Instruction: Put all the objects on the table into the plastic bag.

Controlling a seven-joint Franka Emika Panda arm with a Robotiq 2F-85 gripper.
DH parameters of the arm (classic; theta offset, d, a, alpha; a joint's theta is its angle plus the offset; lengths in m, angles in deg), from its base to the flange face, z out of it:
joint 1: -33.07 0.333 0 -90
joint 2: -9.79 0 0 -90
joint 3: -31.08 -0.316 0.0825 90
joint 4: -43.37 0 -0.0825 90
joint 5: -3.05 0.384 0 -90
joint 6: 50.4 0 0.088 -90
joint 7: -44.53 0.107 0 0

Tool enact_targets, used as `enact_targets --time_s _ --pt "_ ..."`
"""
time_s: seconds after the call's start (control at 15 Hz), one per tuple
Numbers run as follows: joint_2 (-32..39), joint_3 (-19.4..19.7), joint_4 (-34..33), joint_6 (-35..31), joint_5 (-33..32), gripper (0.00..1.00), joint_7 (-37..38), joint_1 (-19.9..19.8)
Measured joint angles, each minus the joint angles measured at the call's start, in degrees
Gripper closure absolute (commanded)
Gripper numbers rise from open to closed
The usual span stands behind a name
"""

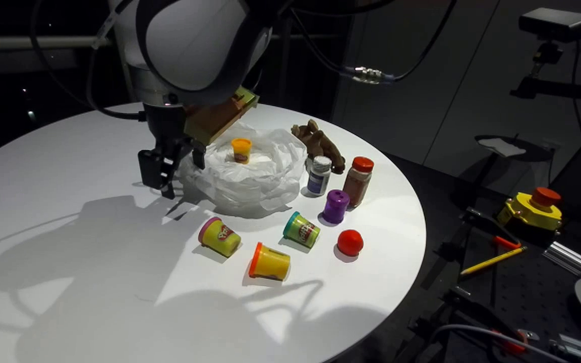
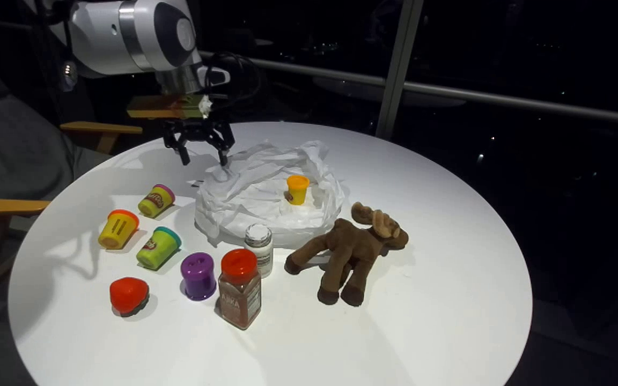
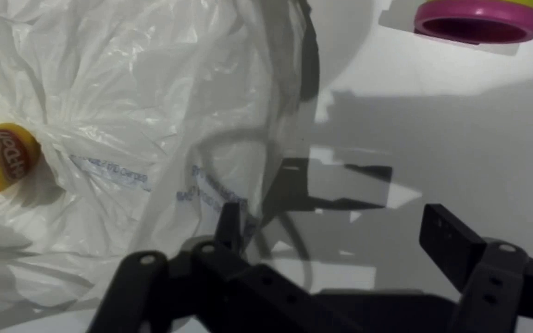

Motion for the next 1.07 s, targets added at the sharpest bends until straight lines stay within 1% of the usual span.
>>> enact_targets --time_s 0.13,0.27,0.53,0.73,0.87,1.07 --pt "-2.13 0.44 2.88 -1.74 -1.59 0.00 2.51 2.25" --pt "-4.35 0.45 5.44 -1.99 -1.78 0.00 3.93 3.49" --pt "-8.28 0.40 10.08 -1.09 -1.76 0.00 6.49 4.09" --pt "-10.41 -0.37 12.68 3.25 0.12 0.00 6.97 3.15" --pt "-11.11 -1.78 13.79 5.61 2.36 0.00 6.59 1.61" --pt "-11.25 -4.63 15.18 6.20 6.38 0.00 3.63 -1.57"
